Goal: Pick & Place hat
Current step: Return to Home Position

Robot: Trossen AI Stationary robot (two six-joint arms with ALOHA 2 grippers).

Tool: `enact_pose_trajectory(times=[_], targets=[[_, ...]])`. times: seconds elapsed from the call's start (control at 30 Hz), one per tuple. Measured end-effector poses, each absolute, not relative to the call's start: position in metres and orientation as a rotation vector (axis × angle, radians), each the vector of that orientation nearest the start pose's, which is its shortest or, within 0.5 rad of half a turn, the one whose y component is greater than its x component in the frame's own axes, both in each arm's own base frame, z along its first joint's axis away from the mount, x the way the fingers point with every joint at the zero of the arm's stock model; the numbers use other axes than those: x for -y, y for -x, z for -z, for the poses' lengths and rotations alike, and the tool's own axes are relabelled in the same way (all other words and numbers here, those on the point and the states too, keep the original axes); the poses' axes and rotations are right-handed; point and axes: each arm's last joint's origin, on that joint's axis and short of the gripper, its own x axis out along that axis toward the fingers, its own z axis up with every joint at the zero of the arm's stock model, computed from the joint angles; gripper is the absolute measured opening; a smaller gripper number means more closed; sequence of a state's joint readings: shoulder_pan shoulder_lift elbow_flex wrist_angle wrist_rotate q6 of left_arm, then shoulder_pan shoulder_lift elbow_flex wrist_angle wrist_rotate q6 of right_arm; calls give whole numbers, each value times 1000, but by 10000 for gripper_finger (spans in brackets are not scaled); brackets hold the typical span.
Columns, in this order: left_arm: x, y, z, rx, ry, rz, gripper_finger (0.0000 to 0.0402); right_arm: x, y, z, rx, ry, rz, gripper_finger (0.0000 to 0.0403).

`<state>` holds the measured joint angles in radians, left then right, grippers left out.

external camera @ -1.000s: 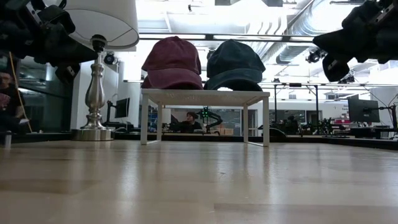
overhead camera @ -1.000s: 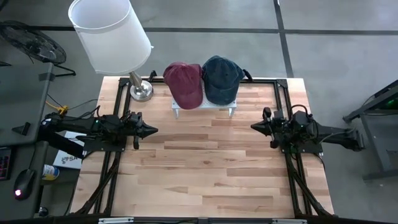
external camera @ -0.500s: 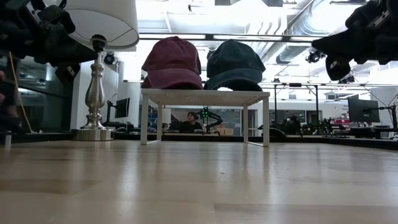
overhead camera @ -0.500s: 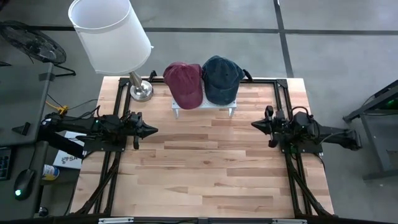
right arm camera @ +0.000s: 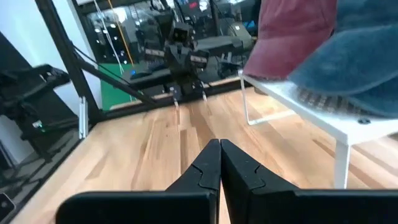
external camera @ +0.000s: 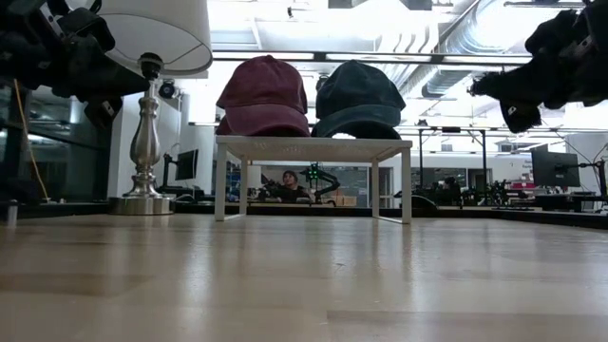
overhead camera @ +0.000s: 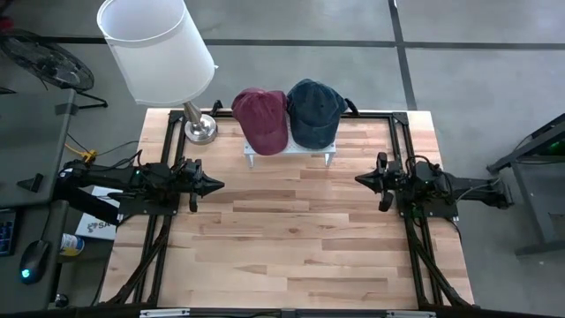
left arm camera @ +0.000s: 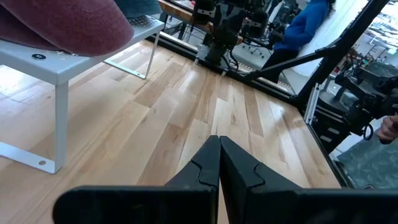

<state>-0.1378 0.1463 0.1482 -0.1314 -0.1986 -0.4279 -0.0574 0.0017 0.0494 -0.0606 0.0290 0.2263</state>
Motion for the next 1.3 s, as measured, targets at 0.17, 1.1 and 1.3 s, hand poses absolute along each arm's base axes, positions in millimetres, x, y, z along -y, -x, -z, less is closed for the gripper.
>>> enact_pose_trajectory(times=[0.17,1.1,1.3], targets=[[8,-99,-190,-113,406,-87,1,6,-95,-171,-44,-247,93,0],[8,-99,-190,-113,406,-87,1,6,-95,-171,-59,-71,76,3],[8,-99,-190,-113,405,-87,1,6,-95,-170,-59,-71,75,1]])
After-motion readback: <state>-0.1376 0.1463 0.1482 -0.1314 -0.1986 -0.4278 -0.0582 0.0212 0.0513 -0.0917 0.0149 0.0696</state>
